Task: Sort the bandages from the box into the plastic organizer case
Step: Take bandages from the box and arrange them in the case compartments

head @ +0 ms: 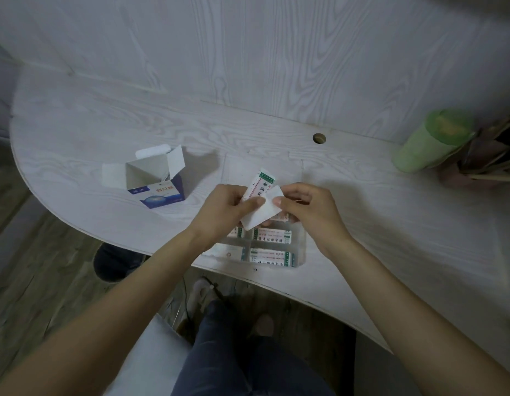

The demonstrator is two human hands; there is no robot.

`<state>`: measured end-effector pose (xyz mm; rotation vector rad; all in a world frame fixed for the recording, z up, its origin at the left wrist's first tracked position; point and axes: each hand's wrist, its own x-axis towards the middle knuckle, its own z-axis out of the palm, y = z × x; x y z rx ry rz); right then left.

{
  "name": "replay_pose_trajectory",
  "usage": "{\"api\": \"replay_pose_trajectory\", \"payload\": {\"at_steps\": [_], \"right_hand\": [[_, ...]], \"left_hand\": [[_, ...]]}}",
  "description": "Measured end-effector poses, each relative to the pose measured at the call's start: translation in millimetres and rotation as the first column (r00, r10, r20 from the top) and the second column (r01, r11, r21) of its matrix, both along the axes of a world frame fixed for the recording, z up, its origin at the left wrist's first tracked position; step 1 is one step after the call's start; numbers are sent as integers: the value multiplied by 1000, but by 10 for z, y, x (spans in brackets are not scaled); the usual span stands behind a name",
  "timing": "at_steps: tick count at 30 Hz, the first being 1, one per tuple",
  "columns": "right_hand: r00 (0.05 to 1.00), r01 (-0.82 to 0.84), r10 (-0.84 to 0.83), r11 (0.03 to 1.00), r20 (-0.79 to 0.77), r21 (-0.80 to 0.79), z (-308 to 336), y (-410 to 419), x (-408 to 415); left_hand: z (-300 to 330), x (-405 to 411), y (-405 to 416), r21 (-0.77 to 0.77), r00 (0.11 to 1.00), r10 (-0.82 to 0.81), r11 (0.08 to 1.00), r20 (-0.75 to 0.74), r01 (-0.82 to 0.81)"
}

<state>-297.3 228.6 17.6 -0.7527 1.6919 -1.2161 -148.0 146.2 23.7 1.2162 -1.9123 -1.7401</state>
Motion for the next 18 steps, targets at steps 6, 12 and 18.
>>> {"api": "replay_pose_trajectory", "payload": {"at_steps": [6, 12, 18], "right_hand": [[997, 39, -38, 999, 61, -9, 68, -66, 7], [951, 123, -101, 990, 291, -61, 52, -162, -90], [934, 112, -89, 993, 345, -46, 41, -236, -165]], "left_hand": [[97, -3, -94, 74, 997, 66, 995, -33, -64], [95, 22, -169, 167, 991, 92, 983, -102, -74], [0, -19, -258, 131, 977, 166, 980, -137, -148]]}}
